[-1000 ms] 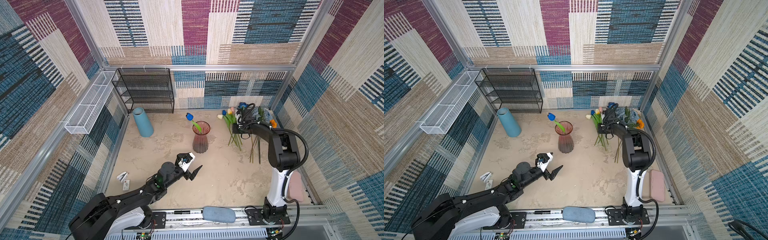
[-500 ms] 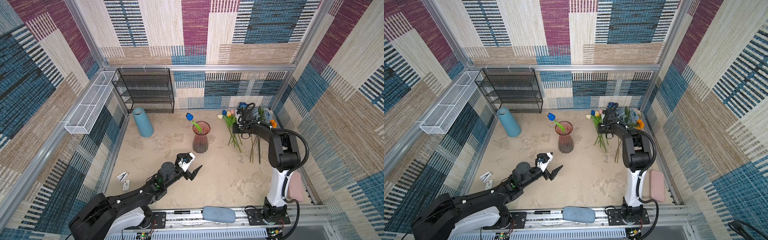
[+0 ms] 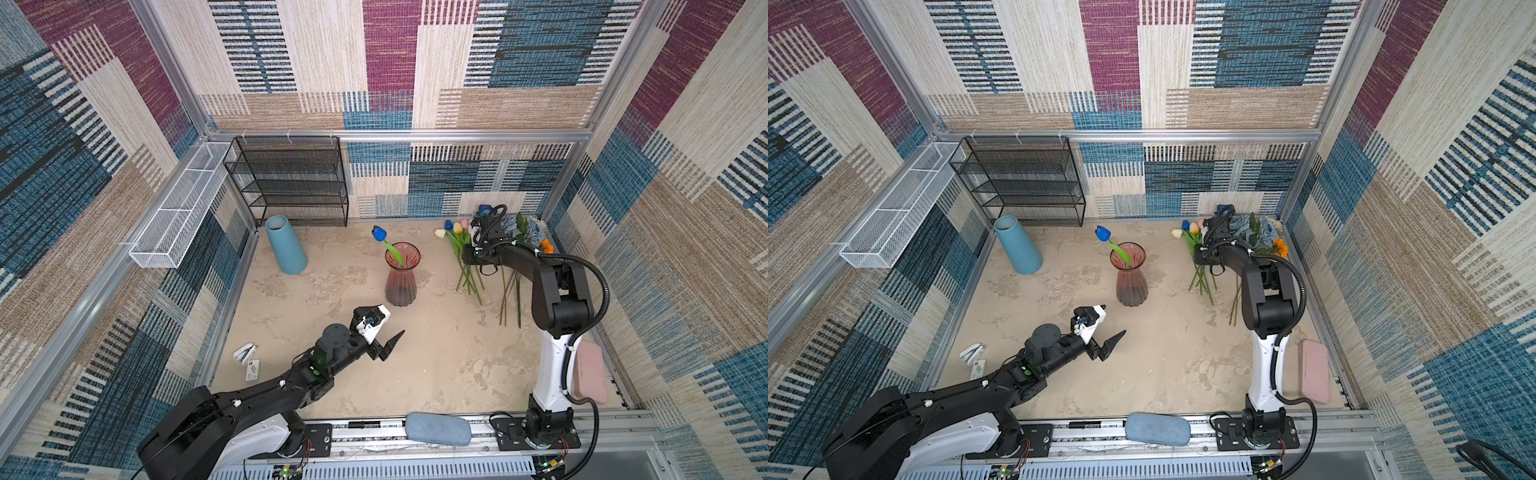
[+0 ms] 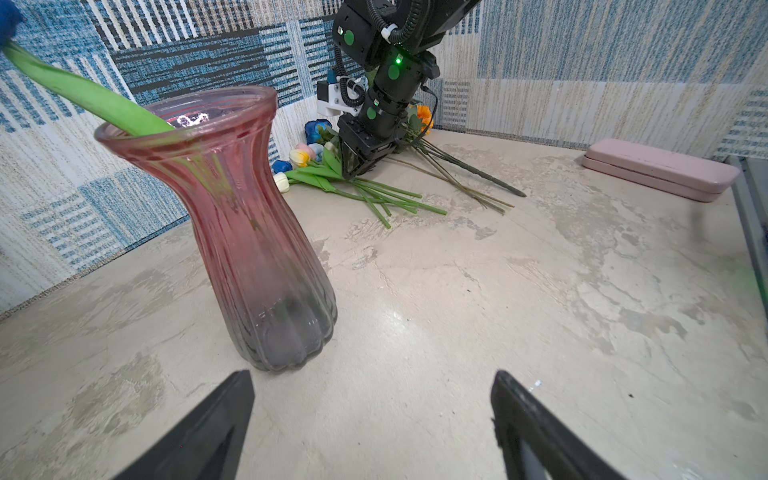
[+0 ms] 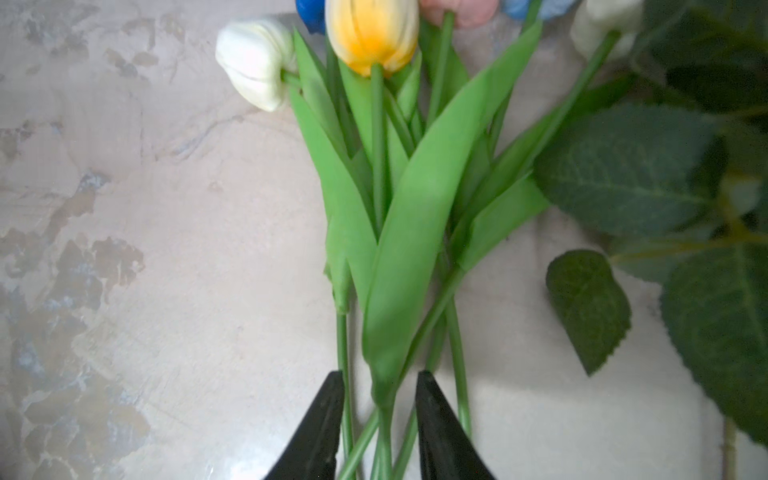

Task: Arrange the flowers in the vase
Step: 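Lift the yellow tulip upward out of the bunch with the right gripper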

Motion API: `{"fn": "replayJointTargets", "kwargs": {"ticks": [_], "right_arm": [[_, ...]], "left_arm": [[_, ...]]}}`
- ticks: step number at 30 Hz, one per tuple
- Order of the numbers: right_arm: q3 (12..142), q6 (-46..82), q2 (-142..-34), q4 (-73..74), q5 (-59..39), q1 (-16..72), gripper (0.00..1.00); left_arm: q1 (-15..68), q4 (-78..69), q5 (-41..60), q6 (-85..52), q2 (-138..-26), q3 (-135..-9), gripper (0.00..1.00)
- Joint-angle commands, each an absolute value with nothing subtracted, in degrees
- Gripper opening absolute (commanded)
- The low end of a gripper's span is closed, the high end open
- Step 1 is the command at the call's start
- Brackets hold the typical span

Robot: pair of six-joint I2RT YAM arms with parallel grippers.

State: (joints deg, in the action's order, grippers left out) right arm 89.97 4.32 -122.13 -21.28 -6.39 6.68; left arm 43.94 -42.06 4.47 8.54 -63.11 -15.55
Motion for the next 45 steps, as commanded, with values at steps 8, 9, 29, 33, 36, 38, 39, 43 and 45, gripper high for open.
{"fn": "replayJointTargets", "kwargs": {"ticks": [8,9,29,33,36,38,39,43,45], "right_arm": [[94.2,4.7,-125.8,-22.1,-4.6,7.4,0.20],[94.3,4.6,-125.9,-22.2,-4.6,7.5,0.17],[90.3,4.8,-117.2,-22.2,-5.2,8.0,0.00],[88.3,4.7,-115.0,-21.9,-5.1,8.0,0.00],[86.3,4.7,-112.6,-21.1,-4.9,8.0,0.00],[84.4,4.1,-110.0,-18.8,-7.7,8.1,0.00],[83.3,4.0,-108.6,-17.6,-9.3,8.1,0.00],[79.3,3.1,-102.6,-11.4,-18.0,8.0,0.00],[76.6,2.5,-99.0,-7.4,-21.6,8.1,0.00]], "left_arm": [[43.9,-41.6,3.6,9.2,-62.9,-16.0,0.92],[43.9,-41.7,3.6,9.2,-63.0,-16.0,0.92],[43.9,-41.2,3.5,9.2,-63.1,-16.3,0.92],[44.0,-41.2,3.5,9.3,-63.0,-16.3,0.92],[43.9,-41.2,3.4,9.4,-62.7,-16.3,0.92],[43.9,-41.0,3.3,9.4,-62.6,-16.1,0.92],[43.9,-41.1,3.3,9.4,-62.6,-16.2,0.92],[44.0,-41.0,3.3,9.5,-62.5,-16.2,0.92],[43.9,-41.1,3.2,9.6,-62.4,-16.1,0.92]]}}
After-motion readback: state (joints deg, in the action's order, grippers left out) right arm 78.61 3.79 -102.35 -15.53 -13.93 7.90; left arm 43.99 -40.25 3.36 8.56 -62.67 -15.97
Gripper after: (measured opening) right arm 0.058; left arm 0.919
